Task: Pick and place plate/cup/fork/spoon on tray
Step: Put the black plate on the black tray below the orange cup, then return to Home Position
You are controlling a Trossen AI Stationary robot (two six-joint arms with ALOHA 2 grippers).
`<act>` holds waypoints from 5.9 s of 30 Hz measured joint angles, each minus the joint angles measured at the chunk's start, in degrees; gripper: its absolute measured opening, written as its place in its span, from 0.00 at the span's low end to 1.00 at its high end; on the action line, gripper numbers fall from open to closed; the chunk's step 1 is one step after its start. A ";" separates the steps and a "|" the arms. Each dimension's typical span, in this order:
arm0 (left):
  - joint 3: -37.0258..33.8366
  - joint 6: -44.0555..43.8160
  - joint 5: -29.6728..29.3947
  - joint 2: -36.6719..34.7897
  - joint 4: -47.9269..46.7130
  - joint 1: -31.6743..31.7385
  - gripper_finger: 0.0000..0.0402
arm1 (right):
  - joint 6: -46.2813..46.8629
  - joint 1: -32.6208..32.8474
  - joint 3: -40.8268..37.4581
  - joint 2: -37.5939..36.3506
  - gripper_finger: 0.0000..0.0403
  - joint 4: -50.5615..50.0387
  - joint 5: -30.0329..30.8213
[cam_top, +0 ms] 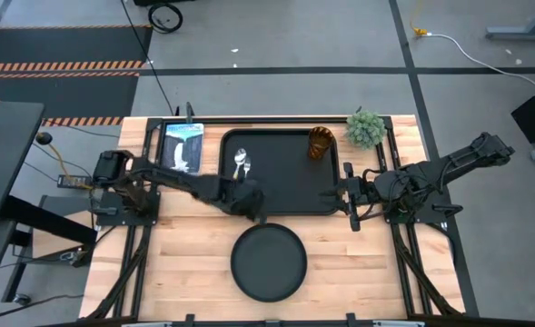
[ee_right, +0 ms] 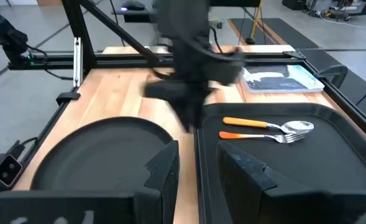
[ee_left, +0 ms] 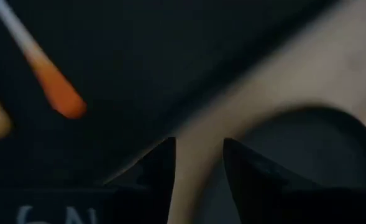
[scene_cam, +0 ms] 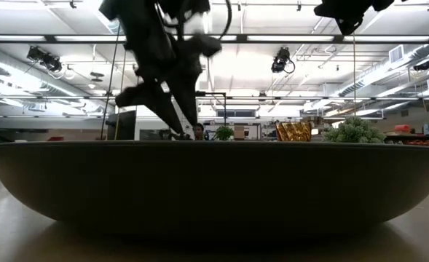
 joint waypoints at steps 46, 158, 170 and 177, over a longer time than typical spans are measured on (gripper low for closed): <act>0.21 6.94 5.75 7.26 -2.17 -7.15 0.16 | 0.02 0.00 0.00 4.35 0.29 4.00 -2.29; 6.42 77.98 4.90 1.24 0.22 18.79 0.07 | 0.57 -1.91 -26.11 -12.56 0.29 26.67 -0.45; 6.41 75.91 24.42 -11.17 -1.24 17.18 0.03 | 4.97 -2.59 -33.29 -23.68 0.29 26.59 0.78; 1.40 78.52 30.25 -20.50 0.70 14.22 0.01 | 10.96 -1.09 -33.35 -28.30 0.29 20.44 2.46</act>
